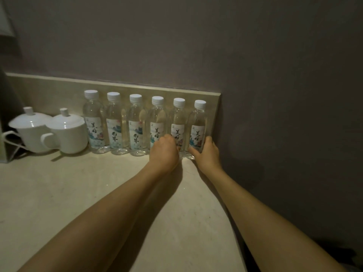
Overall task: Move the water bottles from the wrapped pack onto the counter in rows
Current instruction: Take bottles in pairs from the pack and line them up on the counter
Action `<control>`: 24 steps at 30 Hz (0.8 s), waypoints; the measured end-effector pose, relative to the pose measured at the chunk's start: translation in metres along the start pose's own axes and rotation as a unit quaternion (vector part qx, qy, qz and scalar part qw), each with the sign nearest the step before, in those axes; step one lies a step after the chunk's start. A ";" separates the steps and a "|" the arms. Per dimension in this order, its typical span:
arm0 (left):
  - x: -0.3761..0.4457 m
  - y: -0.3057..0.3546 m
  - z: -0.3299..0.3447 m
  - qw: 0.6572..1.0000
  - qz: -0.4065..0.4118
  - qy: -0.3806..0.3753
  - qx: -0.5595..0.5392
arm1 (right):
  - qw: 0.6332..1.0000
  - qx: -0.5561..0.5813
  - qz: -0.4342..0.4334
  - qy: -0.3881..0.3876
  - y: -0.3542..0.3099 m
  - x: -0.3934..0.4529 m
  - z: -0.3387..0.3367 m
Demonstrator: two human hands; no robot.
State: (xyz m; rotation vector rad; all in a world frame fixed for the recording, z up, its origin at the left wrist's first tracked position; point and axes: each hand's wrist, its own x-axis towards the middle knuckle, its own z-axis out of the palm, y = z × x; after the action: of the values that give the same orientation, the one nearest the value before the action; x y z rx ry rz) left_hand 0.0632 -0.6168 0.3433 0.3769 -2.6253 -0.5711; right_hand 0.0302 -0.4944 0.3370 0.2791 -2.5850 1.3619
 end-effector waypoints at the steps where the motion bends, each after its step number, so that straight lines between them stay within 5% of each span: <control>1: 0.000 -0.002 -0.001 1.000 0.004 -0.008 -0.004 | 1.000 0.000 0.005 -0.003 -0.001 0.000 -0.001; 17: -0.030 0.014 -0.010 0.985 0.054 -0.044 -0.156 | 0.997 0.041 0.009 0.070 -0.008 -0.037 -0.026; 24: -0.053 0.037 -0.003 0.986 0.043 -0.078 -0.141 | 0.995 0.018 0.005 0.100 0.026 -0.058 -0.061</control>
State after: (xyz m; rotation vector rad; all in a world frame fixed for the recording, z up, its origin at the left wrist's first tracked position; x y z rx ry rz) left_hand 0.1042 -0.5673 0.3440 0.1336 -2.6393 -0.9609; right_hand 0.0846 -0.4252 0.3345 0.1285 -2.4033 1.3668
